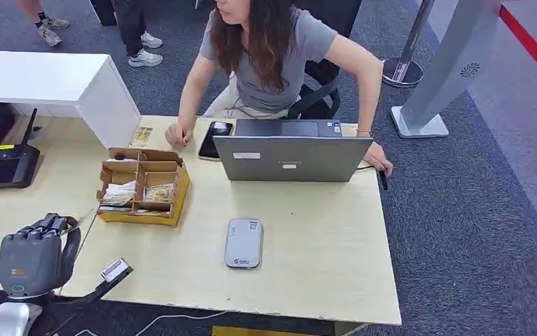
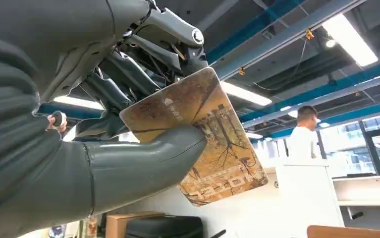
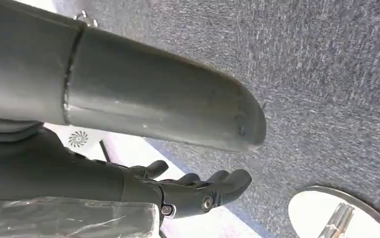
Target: Pass the card to the sensor for recognition and then transmit it.
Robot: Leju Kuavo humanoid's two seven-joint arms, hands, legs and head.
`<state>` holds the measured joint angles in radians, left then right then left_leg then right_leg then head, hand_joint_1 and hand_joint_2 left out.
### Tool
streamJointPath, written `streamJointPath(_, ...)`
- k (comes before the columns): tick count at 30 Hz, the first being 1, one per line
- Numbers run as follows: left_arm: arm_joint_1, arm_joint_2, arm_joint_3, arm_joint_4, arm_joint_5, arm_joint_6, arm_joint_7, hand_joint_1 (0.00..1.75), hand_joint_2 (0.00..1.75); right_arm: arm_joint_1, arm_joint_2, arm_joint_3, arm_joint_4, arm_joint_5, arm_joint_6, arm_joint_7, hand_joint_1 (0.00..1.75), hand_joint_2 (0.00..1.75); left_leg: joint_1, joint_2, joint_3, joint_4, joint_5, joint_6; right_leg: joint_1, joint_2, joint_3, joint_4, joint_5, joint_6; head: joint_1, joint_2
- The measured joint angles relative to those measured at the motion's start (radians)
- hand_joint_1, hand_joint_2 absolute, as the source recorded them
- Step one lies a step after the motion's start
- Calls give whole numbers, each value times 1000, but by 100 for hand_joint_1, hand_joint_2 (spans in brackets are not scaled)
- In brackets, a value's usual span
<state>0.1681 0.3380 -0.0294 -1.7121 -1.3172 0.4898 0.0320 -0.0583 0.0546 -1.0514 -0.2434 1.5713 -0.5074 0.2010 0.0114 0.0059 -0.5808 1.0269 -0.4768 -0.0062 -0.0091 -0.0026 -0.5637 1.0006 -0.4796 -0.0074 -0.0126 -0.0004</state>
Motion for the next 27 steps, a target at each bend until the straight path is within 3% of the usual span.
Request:
streamJointPath(12,-177,-18,-5,176,-33,27,-15,175,175,-8,0,37,0,0,16,5,0,0,0,0,0,0,0,0,0,0,0,0,0,0,0,0)
streamJointPath(18,-270,-32,-48,269,-64,39,-22,175,175,-18,-1,55,0,0,22,9,0,0,0,0,0,0,0,0,0,0,0,0,1,0,0,0)
streamJointPath(27,-330,-54,-106,333,-84,59,-24,175,175,-27,-3,71,0,0,26,15,0,0,0,0,0,0,0,0,0,1,0,0,1,0,0,0)
